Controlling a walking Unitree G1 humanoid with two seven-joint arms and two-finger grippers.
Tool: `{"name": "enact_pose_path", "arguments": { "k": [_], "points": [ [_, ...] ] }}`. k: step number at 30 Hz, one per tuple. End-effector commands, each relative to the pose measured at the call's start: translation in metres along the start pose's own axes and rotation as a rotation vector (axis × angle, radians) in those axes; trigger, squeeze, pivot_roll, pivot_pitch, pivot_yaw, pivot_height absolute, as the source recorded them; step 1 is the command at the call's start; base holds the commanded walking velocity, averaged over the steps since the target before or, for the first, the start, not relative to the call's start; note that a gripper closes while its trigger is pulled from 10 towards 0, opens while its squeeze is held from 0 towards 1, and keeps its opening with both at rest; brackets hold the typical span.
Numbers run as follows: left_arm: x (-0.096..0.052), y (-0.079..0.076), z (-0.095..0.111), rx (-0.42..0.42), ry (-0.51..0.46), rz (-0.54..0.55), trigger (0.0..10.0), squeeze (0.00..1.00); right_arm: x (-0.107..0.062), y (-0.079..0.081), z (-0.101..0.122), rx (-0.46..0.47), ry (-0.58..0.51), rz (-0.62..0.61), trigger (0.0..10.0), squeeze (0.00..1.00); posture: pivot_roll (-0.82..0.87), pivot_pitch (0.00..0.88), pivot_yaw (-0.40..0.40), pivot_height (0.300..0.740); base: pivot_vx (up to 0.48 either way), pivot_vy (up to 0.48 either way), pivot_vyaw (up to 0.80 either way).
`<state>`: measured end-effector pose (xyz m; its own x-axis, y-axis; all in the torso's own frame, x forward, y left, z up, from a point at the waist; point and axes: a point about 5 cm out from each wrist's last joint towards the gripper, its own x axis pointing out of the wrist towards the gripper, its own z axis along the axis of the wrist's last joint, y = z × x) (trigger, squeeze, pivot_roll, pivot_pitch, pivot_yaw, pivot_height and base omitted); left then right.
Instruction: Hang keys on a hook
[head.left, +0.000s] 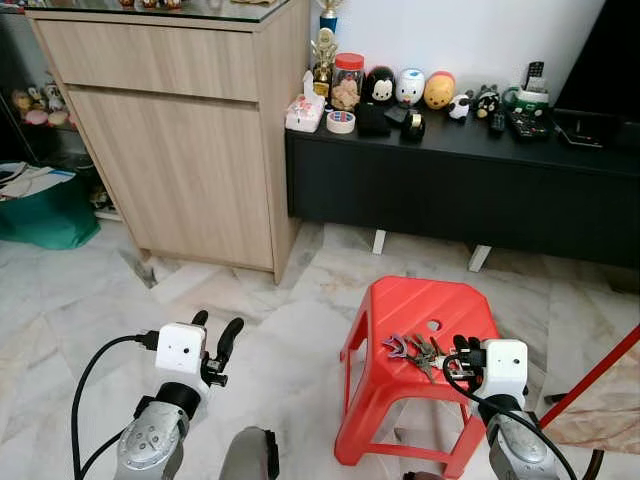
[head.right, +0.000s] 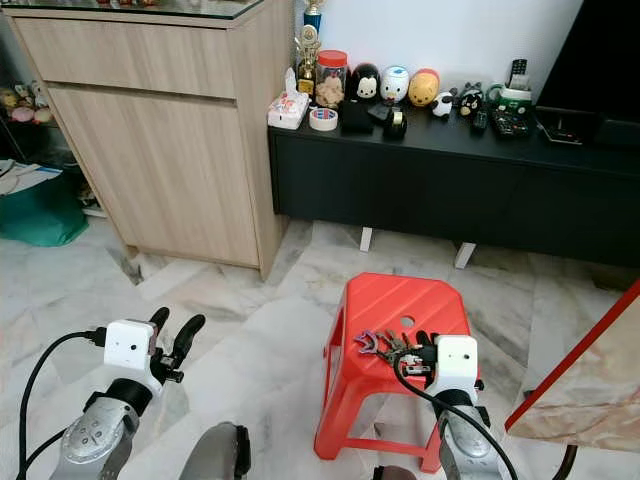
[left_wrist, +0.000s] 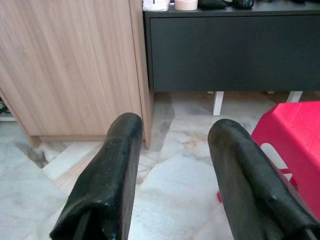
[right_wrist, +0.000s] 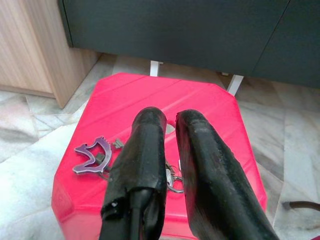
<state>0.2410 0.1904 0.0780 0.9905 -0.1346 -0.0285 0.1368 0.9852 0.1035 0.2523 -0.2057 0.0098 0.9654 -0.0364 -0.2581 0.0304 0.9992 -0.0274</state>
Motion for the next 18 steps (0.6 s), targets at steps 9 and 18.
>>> {"name": "enact_pose_path", "arguments": {
  "k": [9, 18],
  "points": [
    [0.0005, -0.0021, -0.0042, -0.017, 0.024, -0.005, 10.0, 0.00, 0.0026, -0.0045, 0.0001, 0.002, 0.012, -0.018, 10.0, 0.00, 0.07, 0.000, -0.050, 0.621, 0.282, 0.000, 0.00],
    [0.0008, -0.0015, -0.0036, -0.015, 0.019, -0.007, 10.0, 0.00, 0.0052, -0.0010, 0.0015, 0.011, 0.008, -0.016, 10.0, 0.00, 0.07, 0.000, -0.050, 0.621, 0.317, 0.000, 0.00]
  ]
}}
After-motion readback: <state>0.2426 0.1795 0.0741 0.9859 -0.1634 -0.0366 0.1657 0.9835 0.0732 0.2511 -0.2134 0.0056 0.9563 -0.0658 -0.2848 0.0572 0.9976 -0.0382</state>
